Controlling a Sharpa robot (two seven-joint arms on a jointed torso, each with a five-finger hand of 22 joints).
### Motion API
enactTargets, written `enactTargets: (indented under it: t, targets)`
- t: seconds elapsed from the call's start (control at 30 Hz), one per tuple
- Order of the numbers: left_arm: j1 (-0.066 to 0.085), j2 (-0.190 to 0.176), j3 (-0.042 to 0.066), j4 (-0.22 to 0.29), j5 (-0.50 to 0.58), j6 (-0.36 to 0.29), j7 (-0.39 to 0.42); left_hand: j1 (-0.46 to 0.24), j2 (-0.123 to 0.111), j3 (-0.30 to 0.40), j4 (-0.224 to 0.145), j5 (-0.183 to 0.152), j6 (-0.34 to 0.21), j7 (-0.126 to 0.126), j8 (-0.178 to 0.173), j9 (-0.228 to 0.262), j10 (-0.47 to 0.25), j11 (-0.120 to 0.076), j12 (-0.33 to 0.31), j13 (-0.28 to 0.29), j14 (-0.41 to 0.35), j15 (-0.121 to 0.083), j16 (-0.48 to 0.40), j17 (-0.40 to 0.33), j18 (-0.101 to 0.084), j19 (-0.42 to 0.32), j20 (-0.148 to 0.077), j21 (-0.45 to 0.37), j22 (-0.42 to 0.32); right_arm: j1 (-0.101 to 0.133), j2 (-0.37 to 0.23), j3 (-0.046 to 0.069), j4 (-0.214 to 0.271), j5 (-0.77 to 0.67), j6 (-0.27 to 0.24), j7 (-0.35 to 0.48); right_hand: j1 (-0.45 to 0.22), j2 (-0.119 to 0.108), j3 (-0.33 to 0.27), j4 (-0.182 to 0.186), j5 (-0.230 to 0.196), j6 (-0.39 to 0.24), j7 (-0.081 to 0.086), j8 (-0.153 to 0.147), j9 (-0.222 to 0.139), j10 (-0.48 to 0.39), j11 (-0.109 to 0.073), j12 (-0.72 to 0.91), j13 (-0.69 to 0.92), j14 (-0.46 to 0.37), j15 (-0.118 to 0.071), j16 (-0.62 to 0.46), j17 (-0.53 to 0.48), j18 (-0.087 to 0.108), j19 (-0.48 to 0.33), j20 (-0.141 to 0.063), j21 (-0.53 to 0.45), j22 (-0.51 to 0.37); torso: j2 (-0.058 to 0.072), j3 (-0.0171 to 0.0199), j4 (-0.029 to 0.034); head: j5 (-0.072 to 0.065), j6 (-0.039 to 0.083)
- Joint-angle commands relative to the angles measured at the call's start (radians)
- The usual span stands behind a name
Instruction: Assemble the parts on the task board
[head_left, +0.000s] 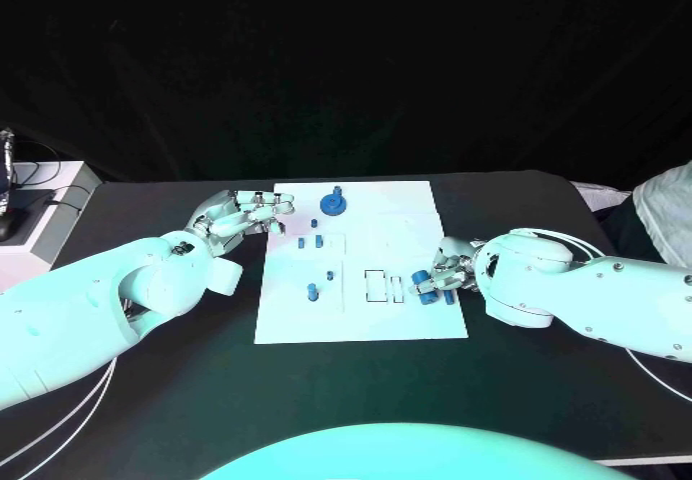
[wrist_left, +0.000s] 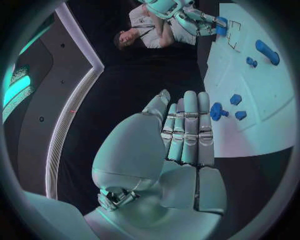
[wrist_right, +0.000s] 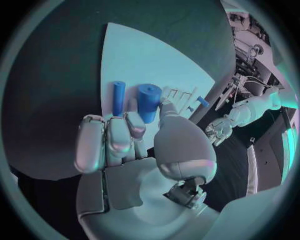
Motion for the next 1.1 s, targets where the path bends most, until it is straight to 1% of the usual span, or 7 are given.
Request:
enactTargets:
  t: [0.03, 0.1, 0.17, 0.27, 0.43, 0.63, 1.1]
  targets:
    - [0.0, 0.001, 0.001, 0.002, 0.005, 0.017, 0.002, -0.002, 0.006, -0.001, 0.004, 0.006, -0.001, 0.003, 0.004, 0.002, -0.007, 0.002, 0.007, -0.001, 0.0, 0.007, -0.006, 0.0, -0.003, 0.009, -0.001, -0.004, 0.001, -0.018, 0.002, -0.012, -0.002, 0.002, 0.039, -0.01, 0.049, 0.057, 0.042, -0.036, 0.032, -0.007, -0.002, -0.006, -0.134, -0.003, -0.009, -0.006, 0.024, 0.002, -0.004, -0.005, -0.001, -0.008, 0.046, -0.008, 0.002, 0.18, 0.0, 0.0006, -0.0013, 0.0, 0.0]
    - [0.0, 0.001, 0.001, 0.002, 0.005, 0.017, 0.002, -0.002, 0.006, -0.001, 0.004, 0.006, -0.001, 0.003, 0.004, 0.002, -0.007, 0.002, 0.007, -0.001, 0.0, 0.007, -0.006, 0.0, -0.003, 0.009, -0.001, -0.004, 0.001, -0.019, 0.001, -0.012, 0.0, 0.015, 0.029, -0.009, 0.065, 0.066, 0.108, -0.057, 0.03, -0.008, -0.002, -0.011, -0.138, -0.005, -0.011, -0.008, 0.024, 0.002, -0.007, -0.006, 0.0, -0.009, 0.046, -0.01, 0.001, 0.18, 0.001, 0.0007, -0.0008, 0.0, 0.001]
    - [0.0, 0.001, 0.001, 0.001, 0.005, 0.017, 0.002, -0.002, 0.006, -0.001, 0.004, 0.006, -0.001, 0.003, 0.004, 0.002, -0.007, 0.002, 0.007, -0.001, 0.0, 0.007, -0.006, 0.0, -0.003, 0.009, -0.001, -0.004, 0.001, -0.02, 0.0, -0.012, 0.003, 0.032, 0.013, -0.007, 0.026, 0.033, 0.25, -0.085, 0.042, -0.007, -0.004, -0.015, -0.138, -0.005, -0.017, -0.01, 0.025, 0.003, -0.004, -0.008, 0.0, -0.01, 0.045, -0.013, 0.002, 0.18, 0.001, 0.0012, -0.0001, 0.002, 0.001]
    - [0.0, 0.001, 0.001, -0.001, 0.005, 0.016, 0.002, -0.001, 0.006, 0.0, 0.003, 0.006, -0.001, 0.003, 0.004, 0.002, -0.006, 0.002, 0.007, -0.001, 0.0, 0.007, -0.006, 0.0, -0.003, 0.01, -0.002, -0.005, 0.002, -0.021, -0.002, -0.012, 0.009, 0.065, -0.013, -0.004, -0.009, 0.012, 0.367, -0.117, 0.031, -0.008, -0.007, -0.007, -0.123, -0.004, -0.013, -0.014, 0.024, 0.003, -0.008, -0.009, 0.001, -0.01, 0.045, -0.013, 0.003, 0.181, 0.0, 0.0017, -0.0004, 0.002, 0.001]
    - [0.0, 0.001, 0.001, -0.003, 0.005, 0.017, 0.001, -0.001, 0.006, 0.0, 0.003, 0.006, -0.001, 0.003, 0.004, 0.002, -0.006, 0.002, 0.007, -0.001, 0.0, 0.007, -0.006, 0.0, -0.003, 0.01, -0.002, -0.005, 0.002, -0.019, -0.014, -0.011, 0.03, 0.141, -0.058, 0.0, -0.033, 0.007, 0.399, -0.133, 0.032, -0.008, -0.006, 0.001, -0.109, -0.002, -0.014, -0.015, 0.024, 0.003, -0.008, -0.01, 0.0, -0.01, 0.045, -0.013, 0.002, 0.18, 0.001, 0.0012, -0.0002, 0.005, 0.002]
    - [0.0, 0.003, 0.001, -0.006, 0.005, 0.02, -0.003, -0.001, 0.006, 0.0, 0.003, 0.006, -0.001, 0.003, 0.004, 0.002, -0.006, 0.002, 0.007, -0.001, 0.0, 0.007, -0.006, 0.0, -0.003, 0.01, -0.002, -0.005, 0.002, 0.017, -0.02, -0.003, 0.058, 0.278, -0.098, 0.006, -0.045, 0.003, 0.394, -0.13, 0.025, -0.008, -0.006, 0.0, -0.108, -0.004, -0.014, -0.019, 0.023, 0.003, -0.008, -0.011, -0.001, -0.01, 0.045, -0.013, 0.001, 0.18, 0.0, -0.0002, 0.0007, 0.008, 0.002]
    - [0.0, 0.007, 0.0, -0.007, 0.006, 0.026, -0.006, -0.007, 0.007, -0.002, 0.008, 0.006, 0.001, 0.002, 0.004, 0.002, -0.008, 0.003, 0.006, -0.001, 0.0, 0.008, -0.006, 0.0, -0.004, 0.01, -0.001, -0.008, 0.004, 0.053, 0.061, -0.001, 0.048, 0.331, -0.096, 0.005, -0.048, 0.004, 0.371, -0.128, 0.013, -0.007, -0.005, -0.004, -0.108, -0.008, -0.013, -0.026, 0.02, 0.003, -0.007, -0.014, -0.003, -0.009, 0.043, -0.012, -0.005, 0.178, 0.002, -0.0015, -0.0003, 0.014, 0.007]
